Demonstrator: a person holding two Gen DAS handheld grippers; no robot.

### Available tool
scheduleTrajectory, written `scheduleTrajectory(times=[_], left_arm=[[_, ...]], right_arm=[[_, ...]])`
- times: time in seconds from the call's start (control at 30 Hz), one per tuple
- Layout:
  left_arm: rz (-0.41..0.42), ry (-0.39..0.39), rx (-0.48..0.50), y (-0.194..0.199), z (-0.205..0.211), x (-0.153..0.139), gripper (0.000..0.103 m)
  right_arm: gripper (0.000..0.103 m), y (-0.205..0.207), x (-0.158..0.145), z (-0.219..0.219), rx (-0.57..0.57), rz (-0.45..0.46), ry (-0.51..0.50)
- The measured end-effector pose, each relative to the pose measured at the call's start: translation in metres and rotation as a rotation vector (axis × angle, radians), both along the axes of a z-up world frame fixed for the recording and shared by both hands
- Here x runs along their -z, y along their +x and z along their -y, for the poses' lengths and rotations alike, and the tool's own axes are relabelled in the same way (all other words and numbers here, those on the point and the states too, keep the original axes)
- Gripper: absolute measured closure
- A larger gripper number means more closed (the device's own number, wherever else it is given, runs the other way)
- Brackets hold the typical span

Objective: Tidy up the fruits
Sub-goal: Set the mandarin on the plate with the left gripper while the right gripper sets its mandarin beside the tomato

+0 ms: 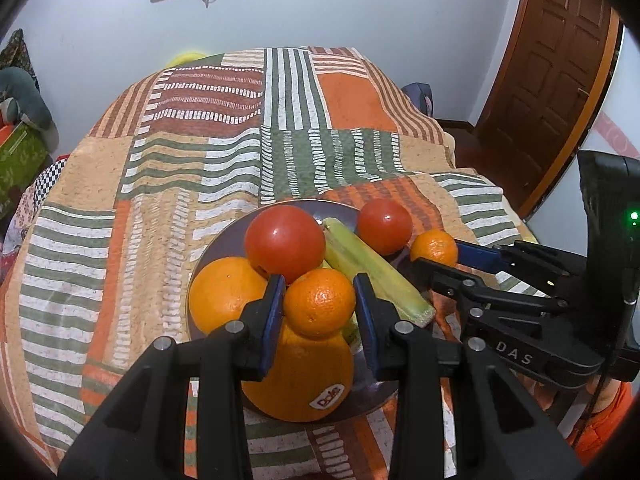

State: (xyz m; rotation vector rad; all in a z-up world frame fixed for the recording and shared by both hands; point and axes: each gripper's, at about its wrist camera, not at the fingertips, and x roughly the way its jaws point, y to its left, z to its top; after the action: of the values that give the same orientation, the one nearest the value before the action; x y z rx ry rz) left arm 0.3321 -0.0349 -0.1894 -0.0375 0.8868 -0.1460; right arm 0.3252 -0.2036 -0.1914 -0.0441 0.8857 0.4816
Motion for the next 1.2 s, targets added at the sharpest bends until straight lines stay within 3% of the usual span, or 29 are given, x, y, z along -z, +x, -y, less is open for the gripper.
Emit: scheduleTrajectory(times=[0.23, 0.43, 0.6, 1.07, 1.2], left_arm=[[-0.013, -0.007, 0.0, 0.003, 0.0, 0.006, 0.068], [0.001, -0.008, -0.004, -0.001, 0.0, 0.003, 0.056], [0.016, -0.005, -0.001, -0.009, -0.001, -0.006, 0.056], [0.066, 0.009, -0.008, -0.072, -0.02, -0.043, 0.056], [0.072, 0.009, -0.015, -0.098, -0.028, -0.05, 0.055]], right_arm=[[0.067, 0.005, 0.004, 0.0, -0.002, -0.01, -0.011], [0.067, 0.006, 0.003, -0.002, -0.009, -0.012, -0.026], [0.06, 0.002, -0.003, -0.001, -0.009, 0.004, -0.032], [0.059, -0.06, -0.051, 0.005, -0.004, 0.078, -0.014], [0.053, -0.083, -0.057, 0.003, -0.006, 0.085, -0.001]])
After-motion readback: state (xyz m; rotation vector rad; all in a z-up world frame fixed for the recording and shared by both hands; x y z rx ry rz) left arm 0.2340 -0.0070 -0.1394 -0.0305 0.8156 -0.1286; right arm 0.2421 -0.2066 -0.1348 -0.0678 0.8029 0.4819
